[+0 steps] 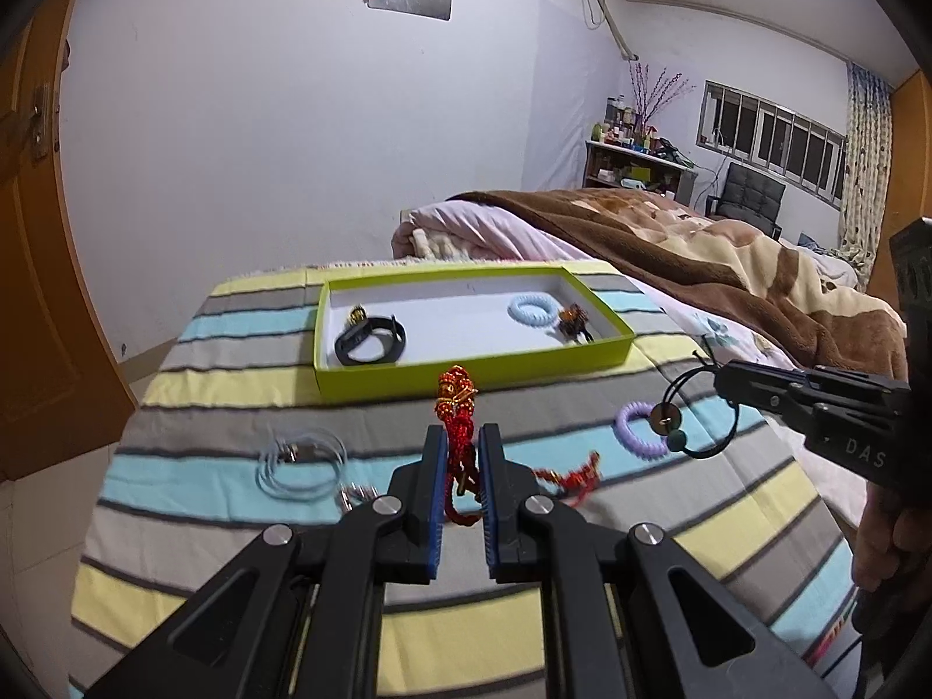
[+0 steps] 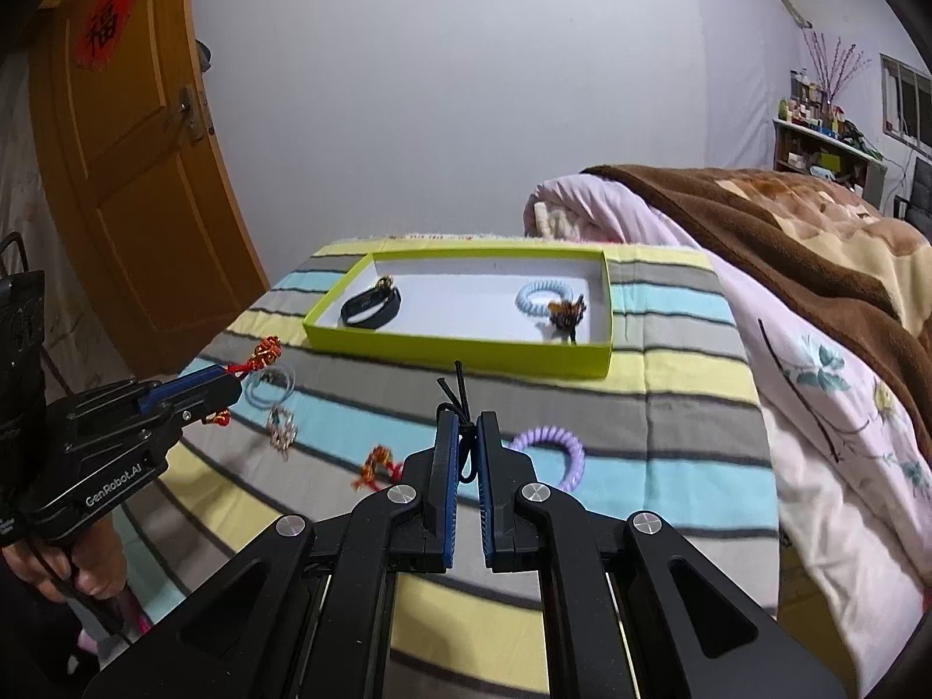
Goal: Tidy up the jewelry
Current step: 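Carry the red tassel and black hair tie with both tools into the box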
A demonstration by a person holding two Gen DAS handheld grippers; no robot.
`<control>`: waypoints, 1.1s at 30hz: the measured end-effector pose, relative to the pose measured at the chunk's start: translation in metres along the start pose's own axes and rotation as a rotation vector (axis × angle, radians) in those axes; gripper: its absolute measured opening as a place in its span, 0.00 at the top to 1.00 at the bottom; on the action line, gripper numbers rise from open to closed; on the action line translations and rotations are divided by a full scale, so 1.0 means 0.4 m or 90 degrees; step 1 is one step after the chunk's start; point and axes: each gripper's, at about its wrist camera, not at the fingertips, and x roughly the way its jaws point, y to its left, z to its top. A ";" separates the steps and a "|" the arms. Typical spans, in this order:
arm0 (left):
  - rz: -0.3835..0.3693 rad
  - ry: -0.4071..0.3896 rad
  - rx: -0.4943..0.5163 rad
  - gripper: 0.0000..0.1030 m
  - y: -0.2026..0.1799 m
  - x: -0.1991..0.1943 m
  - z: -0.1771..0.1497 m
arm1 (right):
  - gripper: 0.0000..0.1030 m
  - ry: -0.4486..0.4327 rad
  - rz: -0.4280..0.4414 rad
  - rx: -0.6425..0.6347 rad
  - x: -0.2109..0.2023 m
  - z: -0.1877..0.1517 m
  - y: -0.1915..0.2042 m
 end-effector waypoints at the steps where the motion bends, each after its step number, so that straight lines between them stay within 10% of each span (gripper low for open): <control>1: 0.001 0.000 0.001 0.89 0.005 0.006 0.008 | 0.94 -0.002 0.000 -0.001 0.003 0.008 -0.002; 33: 0.042 0.036 0.014 0.89 0.107 0.313 0.186 | 0.94 0.001 -0.003 -0.001 0.270 0.240 -0.104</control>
